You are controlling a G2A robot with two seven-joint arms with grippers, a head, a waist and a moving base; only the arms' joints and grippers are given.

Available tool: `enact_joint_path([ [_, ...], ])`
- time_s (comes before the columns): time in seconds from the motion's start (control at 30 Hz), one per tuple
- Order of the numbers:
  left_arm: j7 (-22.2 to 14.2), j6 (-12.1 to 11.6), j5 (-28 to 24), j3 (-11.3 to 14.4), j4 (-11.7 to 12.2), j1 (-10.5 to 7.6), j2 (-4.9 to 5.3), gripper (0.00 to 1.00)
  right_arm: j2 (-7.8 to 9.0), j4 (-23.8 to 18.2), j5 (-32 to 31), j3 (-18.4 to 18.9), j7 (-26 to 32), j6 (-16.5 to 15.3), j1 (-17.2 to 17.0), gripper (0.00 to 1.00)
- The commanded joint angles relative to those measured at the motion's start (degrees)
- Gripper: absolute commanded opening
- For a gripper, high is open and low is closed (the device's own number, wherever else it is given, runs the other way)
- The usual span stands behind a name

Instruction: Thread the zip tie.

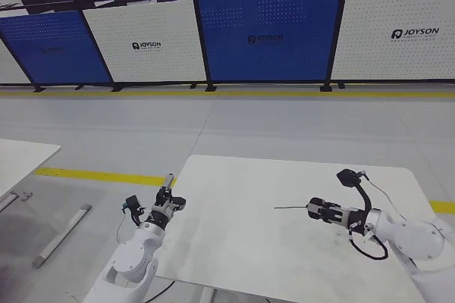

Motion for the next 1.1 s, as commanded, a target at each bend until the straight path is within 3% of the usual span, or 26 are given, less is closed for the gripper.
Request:
enact_joint_path([
  [0.0,0.0,0.0,0.0,0.0,0.0,0.0,0.0,1.0,0.0,-0.1,-0.79,0.07,-0.83,-0.13,-0.11,0.0],
  [0.1,0.0,0.0,0.0,0.0,0.0,0.0,0.0,1.0,0.01,-0.99,-5.63,-0.19,-3.51,-2.85,-0.64,0.0],
  [0.33,0.0,0.0,0.0,0.0,0.0,0.0,0.0,1.0,0.36,-4.74,-22.14,-0.64,-10.95,-14.92,-2.96,0.0],
  [0.97,0.0,0.0,0.0,0.0,0.0,0.0,0.0,1.0,0.25,-3.46,-21.22,-1.31,-10.95,-15.14,-3.04,0.0],
  [1.07,0.0,0.0,0.0,0.0,0.0,0.0,0.0,1.0,0.22,-5.67,-23.36,-1.94,-13.31,-15.14,-3.24,0.0],
])
